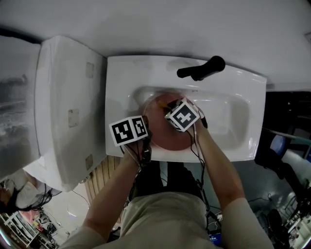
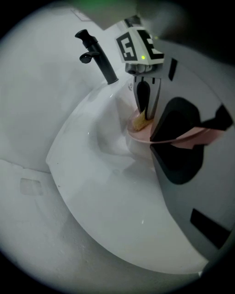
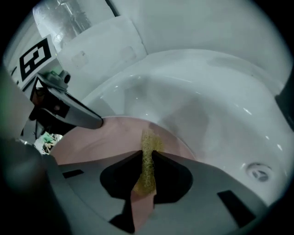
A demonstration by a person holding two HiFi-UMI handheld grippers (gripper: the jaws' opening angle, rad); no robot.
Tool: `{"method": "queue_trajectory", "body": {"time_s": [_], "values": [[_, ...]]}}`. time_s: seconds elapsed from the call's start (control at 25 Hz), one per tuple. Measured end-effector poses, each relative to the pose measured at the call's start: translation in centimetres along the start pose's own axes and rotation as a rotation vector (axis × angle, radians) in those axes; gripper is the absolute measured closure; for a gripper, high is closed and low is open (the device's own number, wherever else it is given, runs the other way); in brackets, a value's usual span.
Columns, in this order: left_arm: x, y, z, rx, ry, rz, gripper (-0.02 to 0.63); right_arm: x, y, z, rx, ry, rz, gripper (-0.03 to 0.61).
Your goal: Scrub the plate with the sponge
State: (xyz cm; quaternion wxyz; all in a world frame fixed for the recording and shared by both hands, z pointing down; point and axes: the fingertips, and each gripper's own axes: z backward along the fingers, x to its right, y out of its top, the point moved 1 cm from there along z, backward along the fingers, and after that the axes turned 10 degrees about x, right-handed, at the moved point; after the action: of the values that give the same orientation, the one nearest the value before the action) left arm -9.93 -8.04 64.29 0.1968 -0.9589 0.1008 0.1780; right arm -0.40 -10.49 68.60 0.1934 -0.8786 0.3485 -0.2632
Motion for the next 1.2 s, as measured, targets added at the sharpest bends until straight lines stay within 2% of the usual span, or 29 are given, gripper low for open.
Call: {"method": "queue_trajectory", "body": {"time_s": [0.12,0.24,0.32,0.44,0.56,0.68,0.84,1.04,1.2], "values": [[0.3,-0.2,-0.3,0.000,0.000,-0.012,0.589,2.5,-2.6,1.2,-0.093,-0.101,0.038,0.512],[0.3,-0.1,-0.2,0.007,0.005,-0.023,0.589,3.6,-4.7,2.7,-0.159,-0.148,0.070,0.512],[0.3,-0.2,-0.2,0.007,0.007,-0.027,0.589,3.2,-6.2,3.8,-0.211,-0.128,0.091,0.511],[0.5,-0.2,-0.4,0.009,0.013,-0.063,0.589,1.4,-8.2,5.6,-0.293,-0.043,0.115,0.511],[0.6,-0.3,-0.5,0.022,0.028,-0.097,0.589,-1.3,-9.3,7.5,-0.311,0.049,0.101,0.509],[0.7,-0.3,-0.6,0.026,0.027,-0.102,0.589,-4.5,-8.9,9.0,-0.266,0.159,0.072,0.508],[0.9,-0.3,-0.6,0.022,0.006,-0.097,0.588,-7.7,-7.1,9.0,-0.157,0.249,0.075,0.506],[0.4,0.0,0.2,0.030,-0.005,-0.101,0.589,-8.3,-5.0,6.7,-0.076,0.269,0.080,0.508],[0.6,0.2,0.7,0.040,-0.048,-0.068,0.583,-7.3,-3.5,4.9,-0.020,0.283,0.060,0.508]]}}
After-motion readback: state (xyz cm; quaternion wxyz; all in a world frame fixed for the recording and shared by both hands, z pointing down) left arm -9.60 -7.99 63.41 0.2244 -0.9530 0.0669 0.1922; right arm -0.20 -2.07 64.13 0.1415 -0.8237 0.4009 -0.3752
